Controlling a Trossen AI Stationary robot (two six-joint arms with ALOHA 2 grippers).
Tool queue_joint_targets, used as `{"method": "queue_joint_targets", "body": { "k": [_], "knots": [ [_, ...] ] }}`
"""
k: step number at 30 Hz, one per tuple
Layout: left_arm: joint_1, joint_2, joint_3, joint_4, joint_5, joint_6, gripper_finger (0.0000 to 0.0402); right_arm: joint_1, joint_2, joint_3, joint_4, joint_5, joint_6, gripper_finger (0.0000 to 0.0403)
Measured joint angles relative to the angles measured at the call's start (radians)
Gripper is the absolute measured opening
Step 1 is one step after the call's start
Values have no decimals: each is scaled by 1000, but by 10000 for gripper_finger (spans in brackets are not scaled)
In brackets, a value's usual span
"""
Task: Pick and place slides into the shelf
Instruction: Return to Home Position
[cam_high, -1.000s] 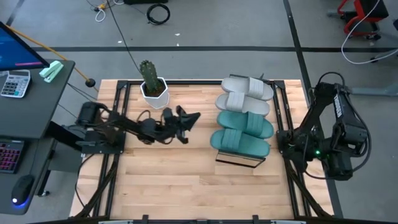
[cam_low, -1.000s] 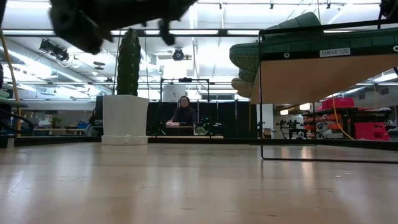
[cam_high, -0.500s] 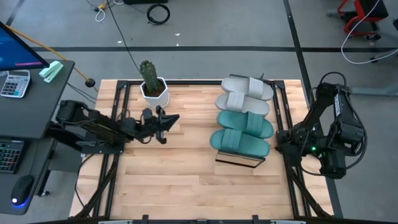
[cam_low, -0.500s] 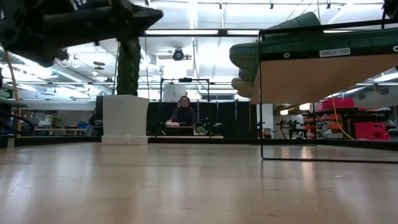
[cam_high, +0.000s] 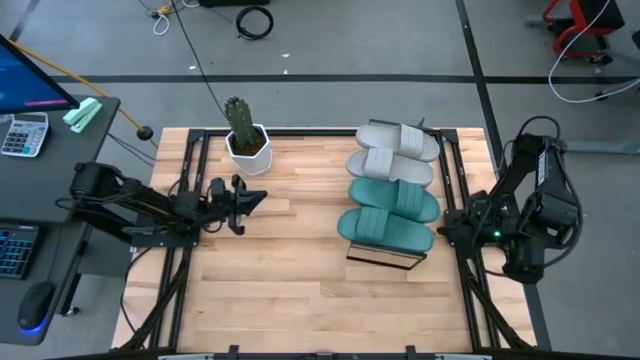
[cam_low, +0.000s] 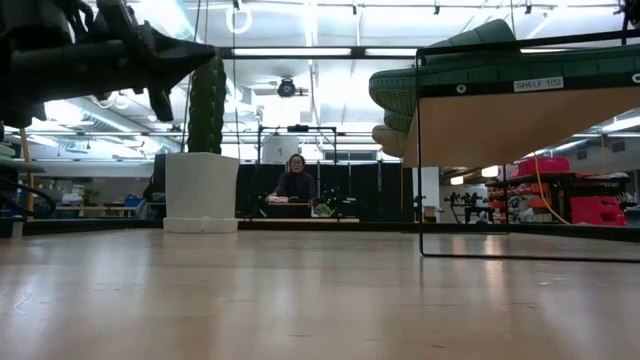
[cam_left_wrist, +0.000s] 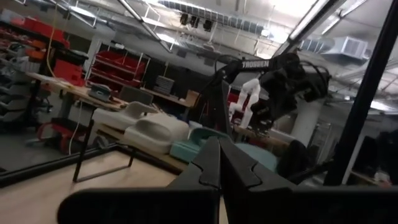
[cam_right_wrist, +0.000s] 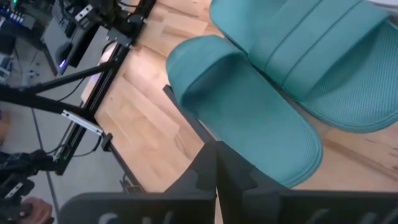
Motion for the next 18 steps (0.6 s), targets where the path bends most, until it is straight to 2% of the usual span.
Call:
{"method": "queue_joint_targets", "body": {
  "k": [10, 14, 18],
  "knots": [
    [0, -18, 0, -156, 59, 111, 2, -26, 0, 0, 0, 0, 15, 4],
    [-1, -31, 0, -136, 68, 114, 2, -25, 0, 0, 0, 0, 27, 5],
    [-1, -103, 0, -139, 68, 146, 1, -26, 0, 0, 0, 0, 27, 6]
  ]
}}
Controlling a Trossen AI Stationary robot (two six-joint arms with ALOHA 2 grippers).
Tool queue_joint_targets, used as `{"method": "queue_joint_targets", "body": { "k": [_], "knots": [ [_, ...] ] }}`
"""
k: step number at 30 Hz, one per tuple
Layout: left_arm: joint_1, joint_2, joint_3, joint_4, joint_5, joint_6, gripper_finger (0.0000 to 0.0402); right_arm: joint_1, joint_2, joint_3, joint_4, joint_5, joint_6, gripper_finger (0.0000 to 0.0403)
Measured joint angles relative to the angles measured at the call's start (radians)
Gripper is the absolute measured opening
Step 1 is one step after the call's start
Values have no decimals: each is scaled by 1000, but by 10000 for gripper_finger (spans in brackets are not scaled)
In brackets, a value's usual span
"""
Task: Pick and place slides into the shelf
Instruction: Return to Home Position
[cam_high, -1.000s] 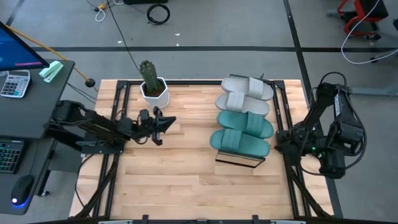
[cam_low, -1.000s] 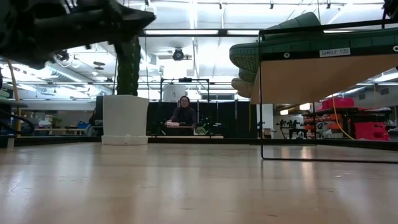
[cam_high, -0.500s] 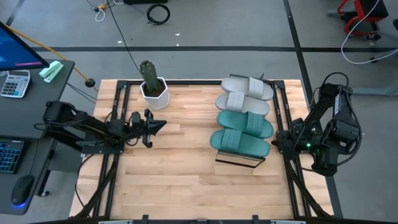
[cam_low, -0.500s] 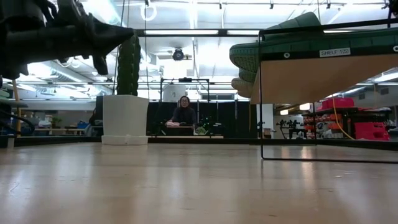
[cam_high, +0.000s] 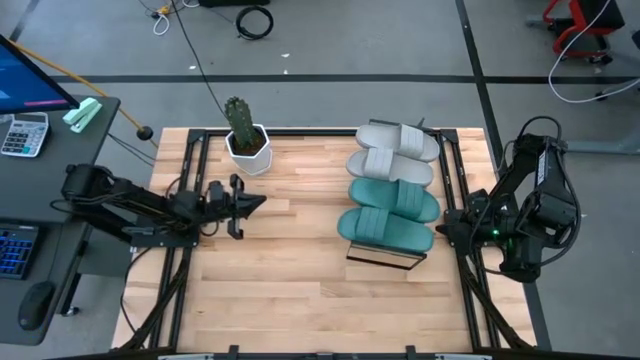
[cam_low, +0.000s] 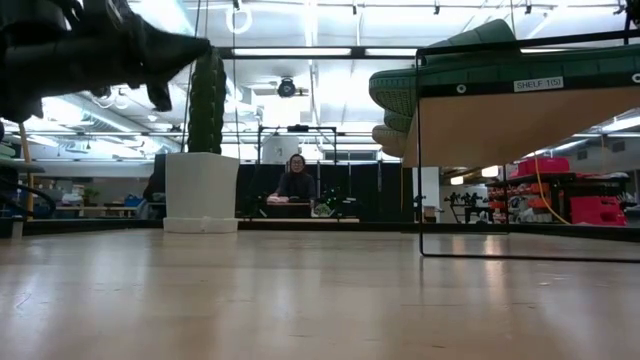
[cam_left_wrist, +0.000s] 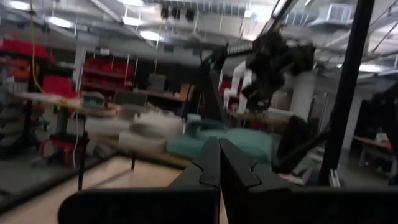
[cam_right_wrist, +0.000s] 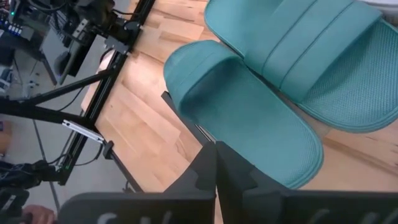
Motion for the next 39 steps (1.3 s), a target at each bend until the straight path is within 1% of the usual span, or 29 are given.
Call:
{"method": "queue_joint_targets", "body": {
  "k": [3, 10, 17, 19, 26, 31, 33, 36, 39],
  "knots": [
    [0, -81, 0, -47, 0, 24, 1, 0, 0, 0, 0, 0, 0, 4],
    [0, -297, 0, -281, 0, 15, 1, -15, 0, 0, 0, 16, -1, 7],
    [0, -525, 0, -603, -1, 13, 1, -19, 0, 0, 0, 17, -1, 5],
    [0, -586, 0, -673, -1, 14, 0, -19, 0, 0, 0, 17, -2, 6],
    [0, -785, 0, -873, -2, 23, 0, -19, 0, 0, 0, 19, -1, 4],
    [0, -901, 1, -997, -2, 23, 0, -19, 0, 0, 0, 19, 0, 7],
    [0, -940, 19, -1111, -6, 24, 0, -19, 0, 0, 0, 19, 0, 7],
    [1, -992, 83, -1301, -9, 42, 0, -19, 0, 0, 0, 19, 0, 5],
    [1, -1038, 136, -1416, -19, 55, 0, -19, 0, 0, 0, 21, 0, 5]
  ]
}}
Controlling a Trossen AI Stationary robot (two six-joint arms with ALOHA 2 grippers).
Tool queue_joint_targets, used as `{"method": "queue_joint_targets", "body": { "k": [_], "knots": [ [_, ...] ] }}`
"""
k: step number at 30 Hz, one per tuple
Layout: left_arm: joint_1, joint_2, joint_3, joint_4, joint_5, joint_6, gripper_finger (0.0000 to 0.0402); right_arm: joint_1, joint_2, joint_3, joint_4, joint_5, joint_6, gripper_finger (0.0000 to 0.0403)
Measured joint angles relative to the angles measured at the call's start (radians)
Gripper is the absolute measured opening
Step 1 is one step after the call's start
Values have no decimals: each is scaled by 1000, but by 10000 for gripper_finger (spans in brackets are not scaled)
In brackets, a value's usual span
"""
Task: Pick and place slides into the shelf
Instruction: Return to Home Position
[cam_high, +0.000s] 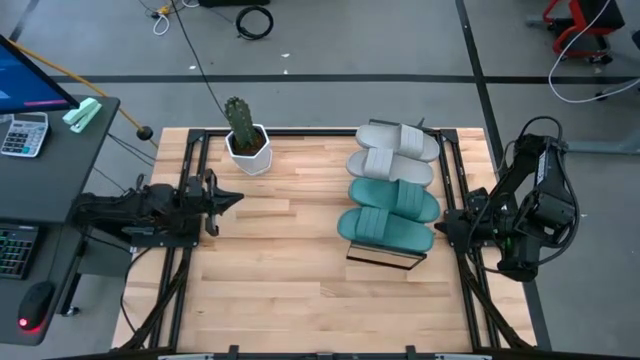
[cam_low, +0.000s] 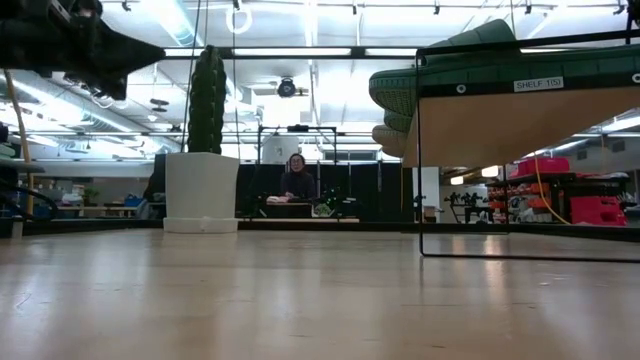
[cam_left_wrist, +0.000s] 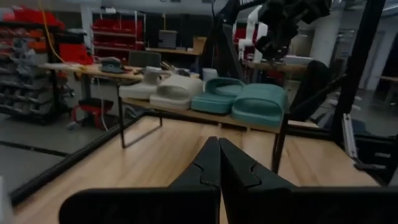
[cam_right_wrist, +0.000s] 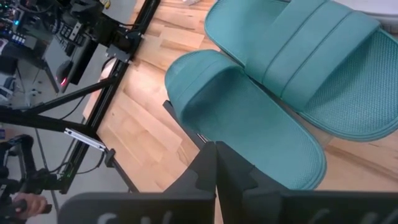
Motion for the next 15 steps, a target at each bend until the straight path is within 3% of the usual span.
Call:
{"method": "queue_joint_targets", "body": {
  "k": [7, 15],
  "knots": [
    [0, -59, 10, -81, -34, 9, 0, 0, 0, 0, 0, 1, 2, 6],
    [0, -56, 11, -16, -35, 38, 0, -9, 0, 0, 0, 26, 6, 6]
  ]
}}
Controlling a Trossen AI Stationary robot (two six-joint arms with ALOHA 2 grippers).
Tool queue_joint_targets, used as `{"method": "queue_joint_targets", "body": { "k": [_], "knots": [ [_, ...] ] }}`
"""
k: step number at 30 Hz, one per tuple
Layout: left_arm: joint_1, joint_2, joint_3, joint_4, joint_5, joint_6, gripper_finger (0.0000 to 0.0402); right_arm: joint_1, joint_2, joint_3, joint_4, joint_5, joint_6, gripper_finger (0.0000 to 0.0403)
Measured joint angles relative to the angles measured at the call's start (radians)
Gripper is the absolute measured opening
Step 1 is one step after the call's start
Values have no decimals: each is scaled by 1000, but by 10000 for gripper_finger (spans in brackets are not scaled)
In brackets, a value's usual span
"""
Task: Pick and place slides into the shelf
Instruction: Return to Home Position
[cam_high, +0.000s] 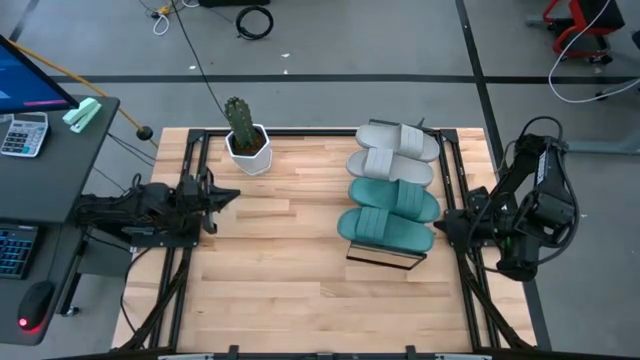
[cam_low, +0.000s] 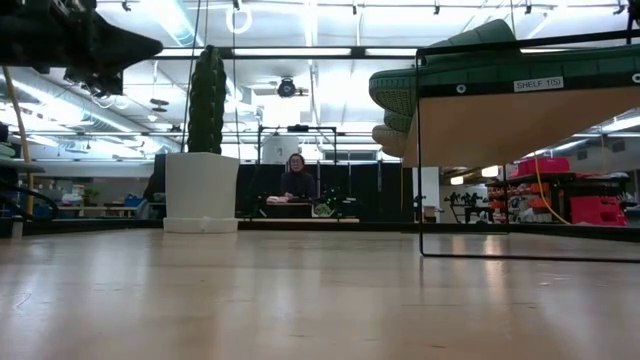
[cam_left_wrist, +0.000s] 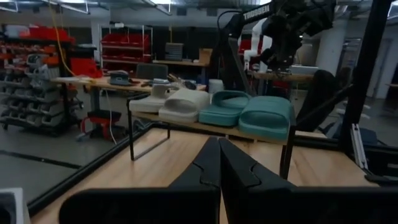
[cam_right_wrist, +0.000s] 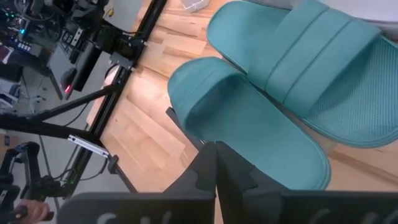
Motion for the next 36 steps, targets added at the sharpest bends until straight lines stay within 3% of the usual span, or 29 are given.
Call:
{"method": "queue_joint_targets", "body": {
  "k": [10, 18, 24, 31, 36],
  "knots": [
    [0, 0, 0, 69, 1, 55, 0, -22, 0, 0, 0, 1, -5, 6],
    [0, 2, -145, 350, 26, 52, 0, -22, 0, 0, 16, 1, -2, 5],
    [0, 7, -145, 329, 23, 57, 0, -22, 0, 0, 24, 0, 1, 6],
    [0, 7, -146, 181, 9, 38, 1, -22, 0, 0, 24, 2, -17, 5],
    [0, 7, -146, 111, 4, -31, 3, 1, -2, 0, 1, 61, -45, 3]
  ]
}}
